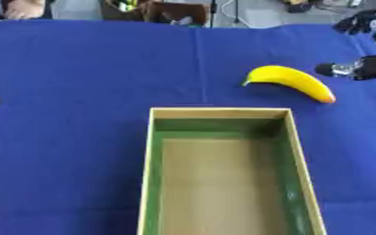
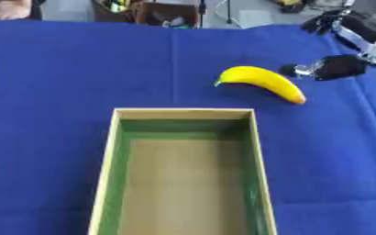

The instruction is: Pick up objects on the table and place them in the box.

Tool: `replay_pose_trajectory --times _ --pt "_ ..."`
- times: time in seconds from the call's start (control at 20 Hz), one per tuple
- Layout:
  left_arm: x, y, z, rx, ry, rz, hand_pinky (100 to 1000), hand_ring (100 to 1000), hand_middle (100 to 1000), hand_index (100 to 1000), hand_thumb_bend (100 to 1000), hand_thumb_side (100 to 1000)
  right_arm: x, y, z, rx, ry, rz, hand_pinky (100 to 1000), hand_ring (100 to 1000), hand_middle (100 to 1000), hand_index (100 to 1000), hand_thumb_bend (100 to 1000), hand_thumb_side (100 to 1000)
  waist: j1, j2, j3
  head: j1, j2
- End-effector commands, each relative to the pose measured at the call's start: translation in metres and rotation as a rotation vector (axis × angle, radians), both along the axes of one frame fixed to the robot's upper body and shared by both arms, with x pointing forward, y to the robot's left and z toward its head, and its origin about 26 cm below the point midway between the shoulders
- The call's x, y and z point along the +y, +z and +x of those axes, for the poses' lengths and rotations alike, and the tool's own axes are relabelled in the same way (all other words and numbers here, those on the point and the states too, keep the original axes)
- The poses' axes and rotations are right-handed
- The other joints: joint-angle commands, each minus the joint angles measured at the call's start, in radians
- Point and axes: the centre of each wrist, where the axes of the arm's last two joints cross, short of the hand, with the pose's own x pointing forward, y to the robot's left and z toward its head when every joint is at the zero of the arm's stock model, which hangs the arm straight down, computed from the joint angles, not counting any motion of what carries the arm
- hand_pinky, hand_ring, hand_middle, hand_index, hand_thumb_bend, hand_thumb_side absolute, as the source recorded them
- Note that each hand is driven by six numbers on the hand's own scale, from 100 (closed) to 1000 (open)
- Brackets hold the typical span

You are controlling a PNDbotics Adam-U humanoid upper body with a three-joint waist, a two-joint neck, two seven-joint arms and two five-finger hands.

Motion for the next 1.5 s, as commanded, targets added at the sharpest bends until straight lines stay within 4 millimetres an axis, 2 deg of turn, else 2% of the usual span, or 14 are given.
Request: replay_pose_trajectory --times 0.05,0.2,0.35,0.75,1.3,1.5 --pt "-0.002 0.007 -0.002 -0.027 -0.006 0.013 442 544 611 824 100 1000 -0.004 0.015 -0.001 -0.046 -0.017 0.0 787 769 717 850 651 631 -0.001 -0.01 0.008 -0.011 -0.022" --pt "-0.004 0.008 -0.002 -0.03 -0.011 0.014 441 543 611 824 100 1000 -0.003 0.017 0.002 -0.046 -0.015 0.029 787 766 705 838 657 572 -0.005 0.002 0.024 -0.021 -0.035" --pt "-0.005 0.009 -0.001 -0.034 -0.014 0.016 440 543 611 824 100 1000 -0.004 0.02 0.002 -0.049 -0.018 0.049 784 761 694 828 659 551 -0.01 0.013 0.043 -0.033 -0.044" --pt "-0.007 0.011 -0.001 -0.04 -0.018 0.018 440 542 612 825 100 1000 -0.003 0.019 0.005 -0.012 -0.002 0.086 772 743 659 789 678 425 -0.021 0.032 0.071 -0.044 -0.053" --pt "-0.008 0.012 0.0 -0.04 -0.016 0.016 439 542 612 826 100 1000 -0.009 0.011 0.003 0.034 -0.026 0.072 764 737 619 745 561 403 -0.026 0.045 0.084 -0.044 -0.047" --pt "-0.007 0.011 0.0 -0.039 -0.014 0.015 439 542 612 826 100 1000 -0.011 0.01 0.003 0.039 -0.03 0.065 764 737 619 745 561 403 -0.025 0.046 0.084 -0.043 -0.045"
